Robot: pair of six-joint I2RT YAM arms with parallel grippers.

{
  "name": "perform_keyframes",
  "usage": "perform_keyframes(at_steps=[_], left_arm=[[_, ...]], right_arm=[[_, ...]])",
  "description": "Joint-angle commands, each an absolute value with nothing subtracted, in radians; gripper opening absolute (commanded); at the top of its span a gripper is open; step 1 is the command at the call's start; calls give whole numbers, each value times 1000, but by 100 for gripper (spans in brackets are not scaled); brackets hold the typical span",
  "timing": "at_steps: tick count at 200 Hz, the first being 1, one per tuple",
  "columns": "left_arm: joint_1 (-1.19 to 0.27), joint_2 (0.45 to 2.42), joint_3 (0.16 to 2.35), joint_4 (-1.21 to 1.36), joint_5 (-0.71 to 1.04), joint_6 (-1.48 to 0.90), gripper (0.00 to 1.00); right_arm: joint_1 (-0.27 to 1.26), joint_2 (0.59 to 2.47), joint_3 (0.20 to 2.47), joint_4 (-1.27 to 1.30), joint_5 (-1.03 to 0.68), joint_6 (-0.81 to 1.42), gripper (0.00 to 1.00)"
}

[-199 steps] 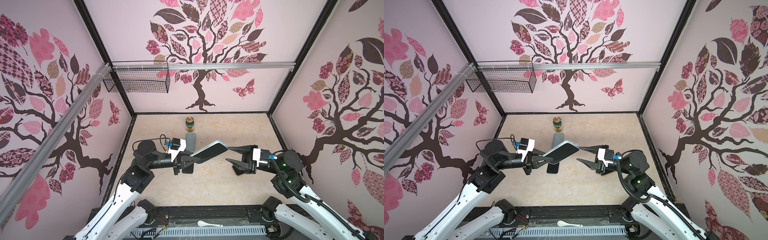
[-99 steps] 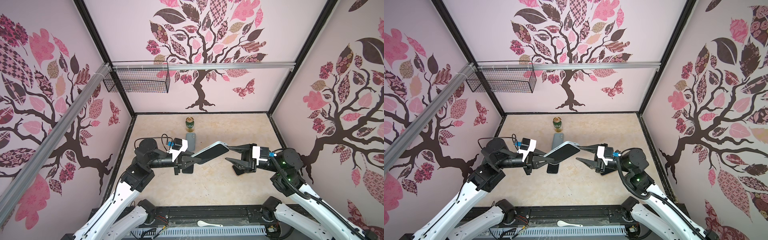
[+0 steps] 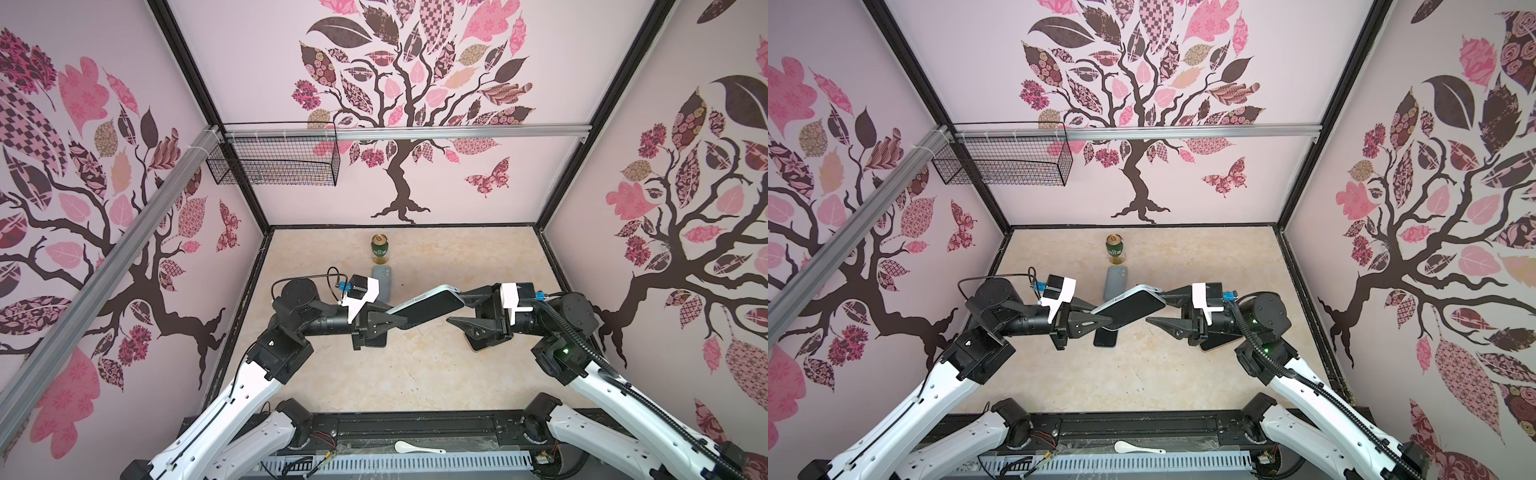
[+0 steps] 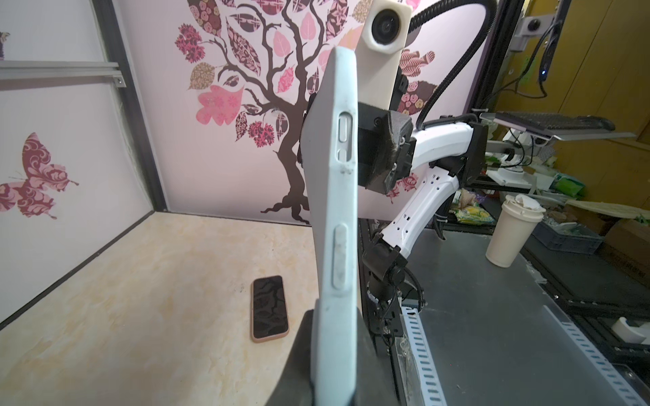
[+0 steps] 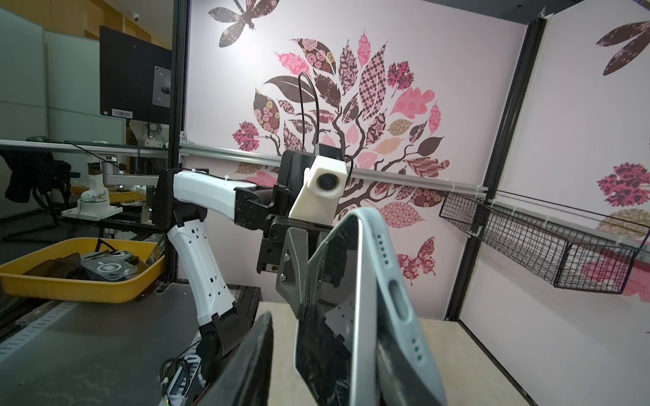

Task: Take the phone out of the phone case

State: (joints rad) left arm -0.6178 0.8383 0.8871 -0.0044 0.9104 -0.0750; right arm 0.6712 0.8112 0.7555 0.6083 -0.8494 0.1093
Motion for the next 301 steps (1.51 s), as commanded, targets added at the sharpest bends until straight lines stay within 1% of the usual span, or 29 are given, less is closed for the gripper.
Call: perform_keyframes(at_steps=[1,23,49,97,151,187,207,232,301], left_arm=[[-638,842,863,304,826,-223,0],[-649,833,849,362,776,-252,0],[-651,810,830,427,707,-291,0],[-651,808,801,597,615,-412,0],[-651,814,777,671,562,-462,0],[-652,827,765,736,547,-507,0],[-652,840,765,756,546,-520,0],[-652,840,759,764,536,-526,0],[-664,887,756,846,543,-580,0]], right_arm=[[735,851,740,755,-895,230,43],[738,891,729,949,-855,373,42],[746,931,743,1056,-820,459,41],[815,1007,791,1149,-747,469,39],[870,1087,833,1286,-665,507,38],[915,1116,850,1295,-645,495,36],[936,1131,854,1305,-626,485,33],[936,1132,856,1311,-606,472,29],[939,1181,905,1340,-633,498,23]])
